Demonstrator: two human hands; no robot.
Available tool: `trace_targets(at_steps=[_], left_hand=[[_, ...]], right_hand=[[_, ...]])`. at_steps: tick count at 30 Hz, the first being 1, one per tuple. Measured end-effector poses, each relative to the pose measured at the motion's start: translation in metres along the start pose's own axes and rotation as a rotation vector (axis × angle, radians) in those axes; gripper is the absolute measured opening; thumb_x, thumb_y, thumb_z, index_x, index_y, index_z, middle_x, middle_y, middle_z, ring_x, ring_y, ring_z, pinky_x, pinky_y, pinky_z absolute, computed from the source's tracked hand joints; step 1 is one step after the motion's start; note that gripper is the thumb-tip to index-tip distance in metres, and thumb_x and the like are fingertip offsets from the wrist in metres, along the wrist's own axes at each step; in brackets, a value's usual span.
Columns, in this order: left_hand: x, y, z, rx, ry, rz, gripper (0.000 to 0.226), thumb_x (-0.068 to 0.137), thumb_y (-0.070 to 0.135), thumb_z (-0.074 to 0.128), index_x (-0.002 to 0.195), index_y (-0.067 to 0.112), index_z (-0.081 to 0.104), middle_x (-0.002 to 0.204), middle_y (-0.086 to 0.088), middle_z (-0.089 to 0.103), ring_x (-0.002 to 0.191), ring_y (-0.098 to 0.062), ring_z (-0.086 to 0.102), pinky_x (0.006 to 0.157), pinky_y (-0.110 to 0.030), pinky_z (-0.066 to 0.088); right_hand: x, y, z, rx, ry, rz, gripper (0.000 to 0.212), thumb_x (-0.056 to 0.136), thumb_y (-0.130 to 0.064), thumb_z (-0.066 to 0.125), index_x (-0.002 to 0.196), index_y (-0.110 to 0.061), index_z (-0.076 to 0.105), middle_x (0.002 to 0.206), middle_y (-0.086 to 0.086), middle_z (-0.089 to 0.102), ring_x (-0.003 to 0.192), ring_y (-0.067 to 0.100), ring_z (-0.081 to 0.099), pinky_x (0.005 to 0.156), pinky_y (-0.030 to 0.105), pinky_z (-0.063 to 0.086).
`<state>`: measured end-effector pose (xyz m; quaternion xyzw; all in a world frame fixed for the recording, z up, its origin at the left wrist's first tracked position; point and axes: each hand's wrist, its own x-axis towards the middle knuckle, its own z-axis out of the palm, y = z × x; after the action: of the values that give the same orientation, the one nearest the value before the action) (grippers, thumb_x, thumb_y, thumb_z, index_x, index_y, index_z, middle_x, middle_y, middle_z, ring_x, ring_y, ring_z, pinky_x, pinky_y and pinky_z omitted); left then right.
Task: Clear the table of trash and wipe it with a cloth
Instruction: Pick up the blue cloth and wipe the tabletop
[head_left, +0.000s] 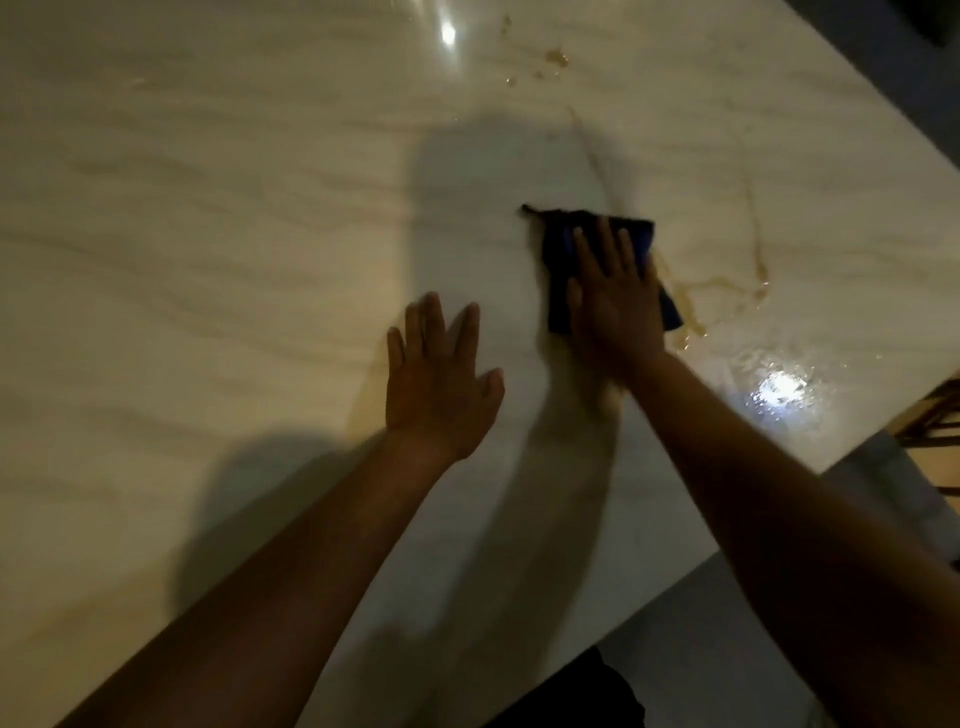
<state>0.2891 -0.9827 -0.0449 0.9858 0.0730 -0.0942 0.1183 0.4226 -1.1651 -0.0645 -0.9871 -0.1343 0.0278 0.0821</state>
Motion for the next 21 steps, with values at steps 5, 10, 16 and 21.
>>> trace_targets(at_steps=[5,10,16,21], left_hand=[[0.034,0.032,-0.003,0.02,-0.013,-0.02,0.077,0.097,0.048,0.039,0.16,0.02,0.005,0.164,-0.024,-0.003,0.151,-0.042,-0.001,0.122,-0.054,0.006],[0.05,0.047,-0.002,0.057,-0.012,-0.023,0.077,0.097,0.048,0.04,0.16,0.016,0.01,0.163,-0.026,0.002,0.149,-0.044,0.005,0.121,-0.054,0.008],[0.059,0.085,0.002,0.022,-0.024,0.015,0.078,0.09,0.049,0.032,0.159,0.015,0.018,0.163,-0.026,0.009,0.149,-0.044,0.01,0.121,-0.054,0.012],[0.055,0.11,0.013,0.012,0.014,0.126,0.071,0.09,0.042,0.03,0.153,0.009,0.035,0.158,-0.03,0.023,0.145,-0.048,0.024,0.116,-0.058,0.027]], right_hand=[[-0.105,0.011,0.001,0.016,-0.116,-0.369,0.059,0.102,-0.041,0.026,0.157,-0.028,0.01,0.165,0.002,0.003,0.152,0.024,-0.002,0.121,0.051,0.007],[-0.023,0.12,-0.02,-0.01,-0.031,-0.165,0.061,0.096,-0.04,0.025,0.155,-0.025,0.025,0.162,0.01,0.021,0.149,0.035,0.017,0.115,0.059,0.021],[0.015,0.123,-0.018,0.006,0.063,0.094,0.064,0.092,-0.036,0.025,0.153,-0.017,0.03,0.16,0.014,0.023,0.147,0.036,0.022,0.116,0.056,0.021],[-0.096,0.104,-0.021,0.039,-0.117,-0.328,0.058,0.102,-0.04,0.027,0.157,-0.03,0.012,0.165,0.0,0.004,0.152,0.022,-0.002,0.122,0.048,0.004]])
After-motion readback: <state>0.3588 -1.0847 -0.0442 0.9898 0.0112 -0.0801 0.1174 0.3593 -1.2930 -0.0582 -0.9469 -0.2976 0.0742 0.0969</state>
